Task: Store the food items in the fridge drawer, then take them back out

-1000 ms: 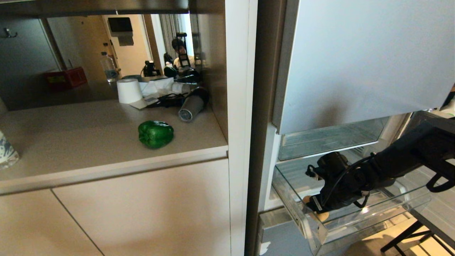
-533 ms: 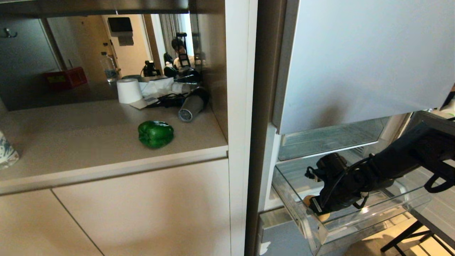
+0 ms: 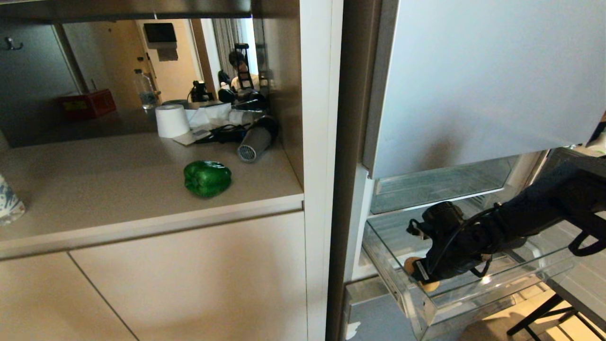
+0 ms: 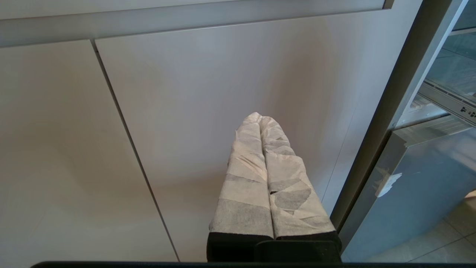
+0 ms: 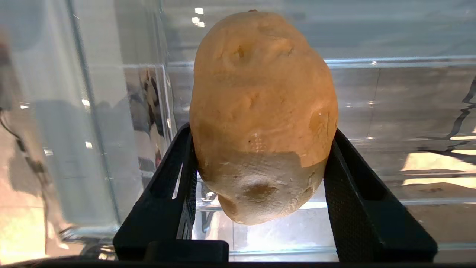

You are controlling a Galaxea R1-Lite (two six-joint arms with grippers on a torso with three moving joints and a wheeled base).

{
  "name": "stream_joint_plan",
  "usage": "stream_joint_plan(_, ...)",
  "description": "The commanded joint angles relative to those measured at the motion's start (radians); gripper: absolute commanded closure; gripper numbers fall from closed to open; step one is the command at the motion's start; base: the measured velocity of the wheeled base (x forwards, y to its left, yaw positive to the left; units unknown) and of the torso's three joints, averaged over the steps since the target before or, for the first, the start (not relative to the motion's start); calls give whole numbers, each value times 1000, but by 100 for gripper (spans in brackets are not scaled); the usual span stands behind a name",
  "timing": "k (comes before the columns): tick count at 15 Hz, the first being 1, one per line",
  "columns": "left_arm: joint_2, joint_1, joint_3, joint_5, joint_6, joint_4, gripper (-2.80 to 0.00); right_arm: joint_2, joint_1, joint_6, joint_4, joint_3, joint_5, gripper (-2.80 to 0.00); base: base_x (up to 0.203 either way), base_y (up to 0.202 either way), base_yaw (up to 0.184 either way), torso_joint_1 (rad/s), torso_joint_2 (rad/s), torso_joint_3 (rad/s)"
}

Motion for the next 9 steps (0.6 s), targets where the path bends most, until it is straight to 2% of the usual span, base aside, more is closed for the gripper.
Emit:
stream_joint_plan(1,-2,0,11,0,0,0,0,-37,1,0,0,1,-1,0,0,0,0,0,0,0)
stream_joint_plan(9,-2,0,10,0,0,0,0,-246,5,-1,0,81,-4,0,0,0,0,0,0,0)
